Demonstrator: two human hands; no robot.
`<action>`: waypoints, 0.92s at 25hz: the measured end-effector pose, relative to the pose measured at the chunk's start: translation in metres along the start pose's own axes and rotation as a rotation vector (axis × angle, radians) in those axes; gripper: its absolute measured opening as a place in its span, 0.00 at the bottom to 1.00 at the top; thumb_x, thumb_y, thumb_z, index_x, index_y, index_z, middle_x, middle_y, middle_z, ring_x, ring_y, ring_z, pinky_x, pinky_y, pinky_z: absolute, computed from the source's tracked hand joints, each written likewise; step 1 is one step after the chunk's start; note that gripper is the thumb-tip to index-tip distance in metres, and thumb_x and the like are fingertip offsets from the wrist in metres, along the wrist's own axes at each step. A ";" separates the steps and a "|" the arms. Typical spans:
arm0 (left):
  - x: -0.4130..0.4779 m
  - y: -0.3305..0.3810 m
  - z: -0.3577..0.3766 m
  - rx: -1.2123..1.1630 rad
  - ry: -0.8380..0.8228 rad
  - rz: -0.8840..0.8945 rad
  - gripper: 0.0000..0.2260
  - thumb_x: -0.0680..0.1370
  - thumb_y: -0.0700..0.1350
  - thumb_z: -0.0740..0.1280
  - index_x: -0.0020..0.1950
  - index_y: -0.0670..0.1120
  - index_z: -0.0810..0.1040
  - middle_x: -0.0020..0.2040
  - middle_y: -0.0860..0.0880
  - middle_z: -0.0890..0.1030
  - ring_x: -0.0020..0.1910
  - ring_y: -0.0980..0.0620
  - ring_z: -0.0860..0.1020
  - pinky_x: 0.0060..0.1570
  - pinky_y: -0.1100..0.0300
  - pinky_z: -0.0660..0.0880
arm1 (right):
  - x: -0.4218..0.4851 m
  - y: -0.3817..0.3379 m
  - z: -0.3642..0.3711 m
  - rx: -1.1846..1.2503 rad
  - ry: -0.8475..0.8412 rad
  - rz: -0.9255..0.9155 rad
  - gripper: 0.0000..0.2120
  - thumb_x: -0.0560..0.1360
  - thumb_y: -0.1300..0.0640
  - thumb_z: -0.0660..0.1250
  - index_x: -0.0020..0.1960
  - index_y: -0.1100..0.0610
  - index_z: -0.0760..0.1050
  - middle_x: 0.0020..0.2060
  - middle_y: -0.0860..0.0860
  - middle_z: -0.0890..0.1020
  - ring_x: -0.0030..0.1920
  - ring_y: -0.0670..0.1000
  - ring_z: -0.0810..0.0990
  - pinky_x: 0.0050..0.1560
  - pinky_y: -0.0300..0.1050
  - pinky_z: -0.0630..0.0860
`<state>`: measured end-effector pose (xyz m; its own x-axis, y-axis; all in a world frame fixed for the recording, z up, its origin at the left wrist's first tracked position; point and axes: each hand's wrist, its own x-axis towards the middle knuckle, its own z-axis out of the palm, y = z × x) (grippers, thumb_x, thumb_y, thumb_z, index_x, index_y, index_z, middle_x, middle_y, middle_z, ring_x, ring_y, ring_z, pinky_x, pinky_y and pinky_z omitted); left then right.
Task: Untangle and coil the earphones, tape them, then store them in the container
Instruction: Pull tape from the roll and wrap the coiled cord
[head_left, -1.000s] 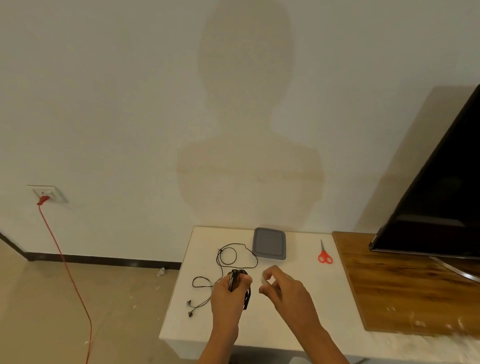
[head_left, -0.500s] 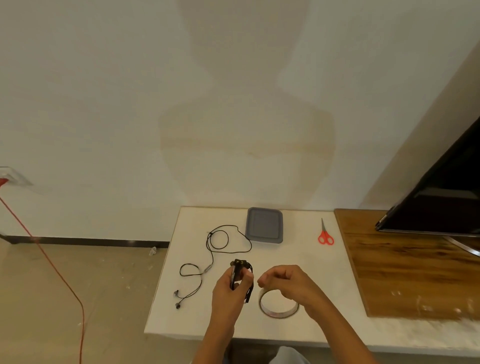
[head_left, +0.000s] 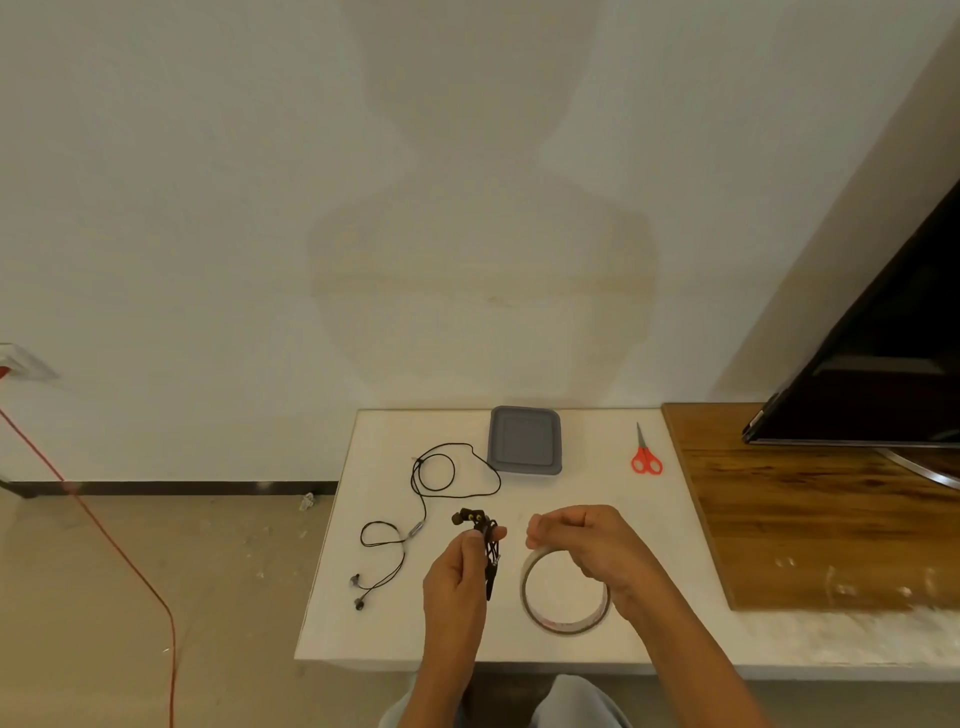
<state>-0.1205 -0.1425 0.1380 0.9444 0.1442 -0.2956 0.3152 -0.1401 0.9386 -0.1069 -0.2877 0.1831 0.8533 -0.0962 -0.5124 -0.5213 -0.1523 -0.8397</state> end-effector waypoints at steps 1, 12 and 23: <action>-0.002 -0.001 -0.001 0.002 -0.020 0.013 0.16 0.83 0.46 0.55 0.50 0.47 0.82 0.36 0.54 0.77 0.36 0.56 0.72 0.37 0.68 0.70 | -0.003 -0.005 0.001 0.022 -0.012 0.012 0.07 0.72 0.52 0.72 0.38 0.54 0.84 0.31 0.43 0.82 0.38 0.46 0.76 0.40 0.38 0.70; -0.030 0.004 -0.008 0.152 -0.082 0.212 0.16 0.78 0.55 0.52 0.53 0.51 0.77 0.41 0.54 0.80 0.39 0.58 0.77 0.39 0.74 0.71 | -0.010 -0.014 0.025 -0.192 -0.058 0.038 0.09 0.70 0.50 0.74 0.36 0.55 0.84 0.34 0.45 0.83 0.40 0.43 0.78 0.42 0.38 0.68; -0.040 0.011 -0.004 0.084 0.069 0.091 0.14 0.82 0.44 0.57 0.42 0.48 0.81 0.36 0.52 0.81 0.37 0.56 0.78 0.36 0.73 0.72 | -0.016 -0.012 0.034 -0.325 -0.039 0.049 0.09 0.69 0.53 0.73 0.31 0.52 0.79 0.34 0.49 0.81 0.44 0.50 0.79 0.51 0.46 0.75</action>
<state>-0.1552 -0.1455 0.1610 0.9616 0.1938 -0.1941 0.2379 -0.2369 0.9420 -0.1141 -0.2513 0.1955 0.8233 -0.0743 -0.5627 -0.5301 -0.4550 -0.7155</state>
